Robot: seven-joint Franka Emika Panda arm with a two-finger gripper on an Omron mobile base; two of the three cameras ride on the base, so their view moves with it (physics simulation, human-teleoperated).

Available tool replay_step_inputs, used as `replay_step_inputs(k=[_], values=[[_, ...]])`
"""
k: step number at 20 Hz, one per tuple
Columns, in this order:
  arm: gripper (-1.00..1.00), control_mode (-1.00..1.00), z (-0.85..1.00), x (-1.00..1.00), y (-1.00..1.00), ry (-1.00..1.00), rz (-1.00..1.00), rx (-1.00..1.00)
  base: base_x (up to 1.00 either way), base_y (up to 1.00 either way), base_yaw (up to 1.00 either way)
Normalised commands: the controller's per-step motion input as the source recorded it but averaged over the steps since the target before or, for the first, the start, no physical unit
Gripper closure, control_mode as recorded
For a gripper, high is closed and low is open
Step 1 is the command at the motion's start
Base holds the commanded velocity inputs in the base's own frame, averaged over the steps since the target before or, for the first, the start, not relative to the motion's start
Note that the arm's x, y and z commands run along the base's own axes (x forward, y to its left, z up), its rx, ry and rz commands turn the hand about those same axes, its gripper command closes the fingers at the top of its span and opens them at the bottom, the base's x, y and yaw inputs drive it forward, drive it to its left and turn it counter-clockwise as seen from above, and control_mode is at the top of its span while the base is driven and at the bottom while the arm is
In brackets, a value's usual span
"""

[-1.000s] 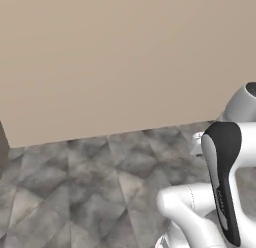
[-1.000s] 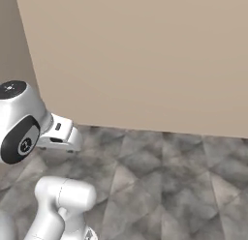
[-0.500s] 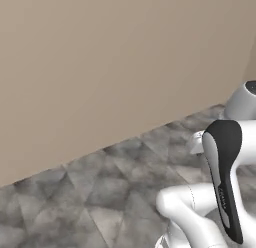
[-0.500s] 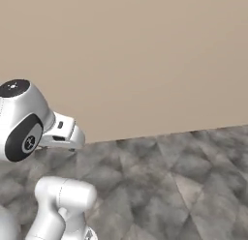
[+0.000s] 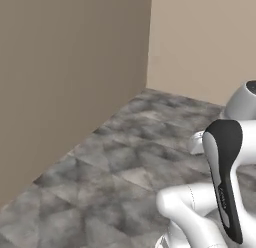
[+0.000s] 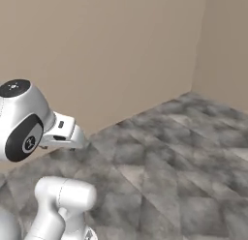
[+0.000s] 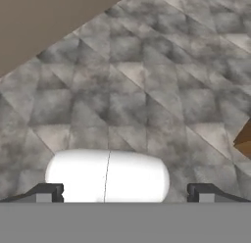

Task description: Four empty soda cans are scattered around the kitchen. Gather all the cans and cluster them next to the stove for recycling.

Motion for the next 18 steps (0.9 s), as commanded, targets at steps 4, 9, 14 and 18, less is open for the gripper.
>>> replay_step_inputs(k=[4,9,14,18], values=[[-1.0,1.0,0.0,0.0,0.0,0.0,0.0,0.0,0.53,0.21,-0.77],[-1.0,1.0,0.0,0.0,0.0,0.0,0.0,0.0,0.62,0.49,-0.77],[-1.0,1.0,0.0,0.0,0.0,0.0,0.0,0.0,0.63,0.59,-0.77],[-1.0,1.0,0.0,0.0,0.0,0.0,0.0,0.0,0.63,0.6,-0.78]])
